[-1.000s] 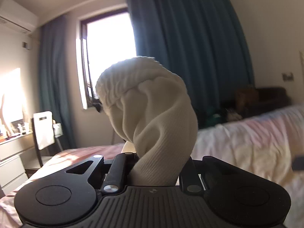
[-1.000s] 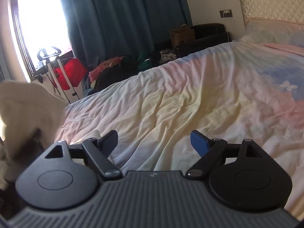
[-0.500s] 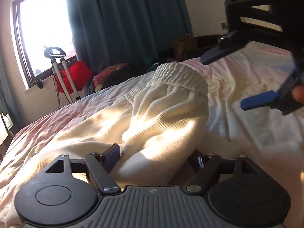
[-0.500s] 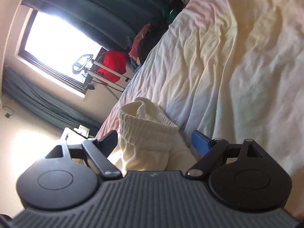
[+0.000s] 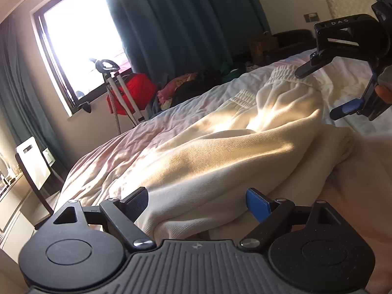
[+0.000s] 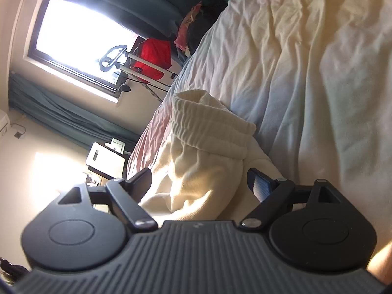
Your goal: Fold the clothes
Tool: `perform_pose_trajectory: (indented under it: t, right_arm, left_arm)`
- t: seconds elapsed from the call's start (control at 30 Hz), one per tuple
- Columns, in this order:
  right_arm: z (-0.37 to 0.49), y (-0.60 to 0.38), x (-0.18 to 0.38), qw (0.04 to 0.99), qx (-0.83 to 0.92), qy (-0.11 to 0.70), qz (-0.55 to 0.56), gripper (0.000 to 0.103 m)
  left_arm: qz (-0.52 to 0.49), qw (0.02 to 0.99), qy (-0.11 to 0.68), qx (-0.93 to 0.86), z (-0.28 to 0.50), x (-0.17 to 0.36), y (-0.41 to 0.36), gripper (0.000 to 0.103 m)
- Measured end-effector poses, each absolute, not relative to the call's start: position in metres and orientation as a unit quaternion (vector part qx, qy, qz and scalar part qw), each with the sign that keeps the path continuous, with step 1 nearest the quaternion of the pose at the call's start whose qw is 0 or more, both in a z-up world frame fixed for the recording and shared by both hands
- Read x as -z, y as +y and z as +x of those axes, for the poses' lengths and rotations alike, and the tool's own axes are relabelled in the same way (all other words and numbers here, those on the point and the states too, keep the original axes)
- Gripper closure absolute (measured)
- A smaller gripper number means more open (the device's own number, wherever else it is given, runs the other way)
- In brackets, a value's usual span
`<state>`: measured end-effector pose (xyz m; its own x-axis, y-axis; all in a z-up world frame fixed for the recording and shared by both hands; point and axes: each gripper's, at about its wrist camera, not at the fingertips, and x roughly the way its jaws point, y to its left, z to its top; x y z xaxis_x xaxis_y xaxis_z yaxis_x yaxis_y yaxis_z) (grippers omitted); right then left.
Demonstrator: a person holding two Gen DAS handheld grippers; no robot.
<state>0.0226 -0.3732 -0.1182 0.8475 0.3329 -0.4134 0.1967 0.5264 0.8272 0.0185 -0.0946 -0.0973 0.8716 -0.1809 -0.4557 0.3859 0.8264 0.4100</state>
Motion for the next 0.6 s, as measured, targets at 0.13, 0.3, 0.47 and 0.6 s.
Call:
perform_pose_trajectory:
  t: [0.13, 0.3, 0.47, 0.6]
  right_arm:
    - [0.039, -0.374, 0.12, 0.837, -0.008, 0.295, 0.461, 0.016]
    - [0.048, -0.374, 0.123, 0.841, -0.011, 0.3, 0.451, 0.051]
    - [0.034, -0.384, 0.105, 0.855, -0.036, 0.235, 0.46, 0.069]
    - [0.018, -0.403, 0.109, 0.844, -0.023, 0.207, 0.494, 0.07]
  left_arm:
    - [0.277, 0.928, 0.198, 0.15, 0.004, 0.106, -0.103, 0.014]
    - [0.238, 0.938, 0.203, 0.149, 0.01, 0.105, -0.095, 0.012]
    - [0.281, 0.935, 0.176, 0.128, 0.001, 0.112, -0.1, 0.011]
    - [0.308, 0.927, 0.181, 0.117, -0.001, 0.12, -0.107, 0.012]
